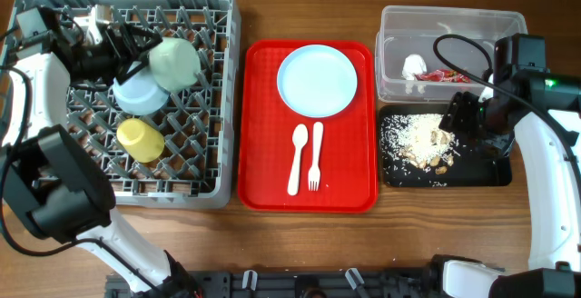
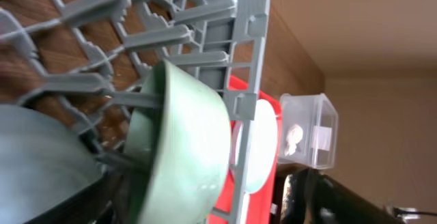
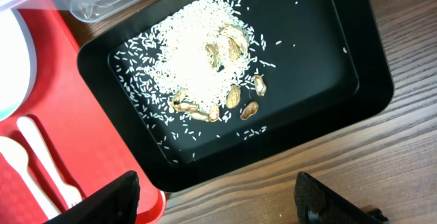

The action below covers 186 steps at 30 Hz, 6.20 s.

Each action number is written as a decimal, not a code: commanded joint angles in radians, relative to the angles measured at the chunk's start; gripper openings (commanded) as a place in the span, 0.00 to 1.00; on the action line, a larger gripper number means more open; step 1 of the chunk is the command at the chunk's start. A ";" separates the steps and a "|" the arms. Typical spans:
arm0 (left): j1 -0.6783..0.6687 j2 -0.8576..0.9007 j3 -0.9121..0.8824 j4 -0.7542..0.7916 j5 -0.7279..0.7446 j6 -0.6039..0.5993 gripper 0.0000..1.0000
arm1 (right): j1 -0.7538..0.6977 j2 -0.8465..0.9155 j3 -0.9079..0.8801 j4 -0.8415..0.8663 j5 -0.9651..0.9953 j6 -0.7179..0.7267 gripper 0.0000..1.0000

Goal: Sort waste into correct bins and load items into the dishwasher rack

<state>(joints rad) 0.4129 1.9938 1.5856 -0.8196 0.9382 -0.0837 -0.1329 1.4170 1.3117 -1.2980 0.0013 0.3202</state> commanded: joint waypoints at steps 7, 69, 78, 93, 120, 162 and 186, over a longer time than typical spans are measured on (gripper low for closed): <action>0.051 -0.204 -0.001 -0.007 -0.090 0.008 1.00 | -0.002 -0.007 0.016 -0.003 0.017 -0.006 0.73; -1.109 0.146 -0.182 -0.139 -0.984 -0.576 0.07 | -0.002 -0.007 0.016 -0.044 0.018 -0.033 0.86; -1.086 -0.004 -0.178 -0.145 -1.009 -0.575 0.04 | -0.002 -0.007 0.016 -0.050 0.018 -0.033 0.86; -0.621 -0.437 -0.168 -0.225 -1.003 -0.071 0.04 | -0.002 -0.007 0.016 -0.049 0.018 -0.032 0.86; -0.959 -0.352 -0.166 -0.081 -0.845 -0.391 0.71 | -0.002 -0.007 0.016 -0.050 0.018 -0.033 0.86; -1.255 0.137 -0.167 -0.086 -0.992 -0.508 0.15 | -0.002 -0.007 0.016 -0.050 0.017 -0.037 0.86; -0.816 -0.381 -0.105 -0.204 -1.153 -0.308 0.05 | -0.002 -0.007 0.016 -0.050 0.017 -0.052 0.86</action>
<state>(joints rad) -0.5270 1.6840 1.4620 -1.0412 -0.1390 -0.4568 -0.1329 1.4170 1.3117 -1.3464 0.0017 0.2825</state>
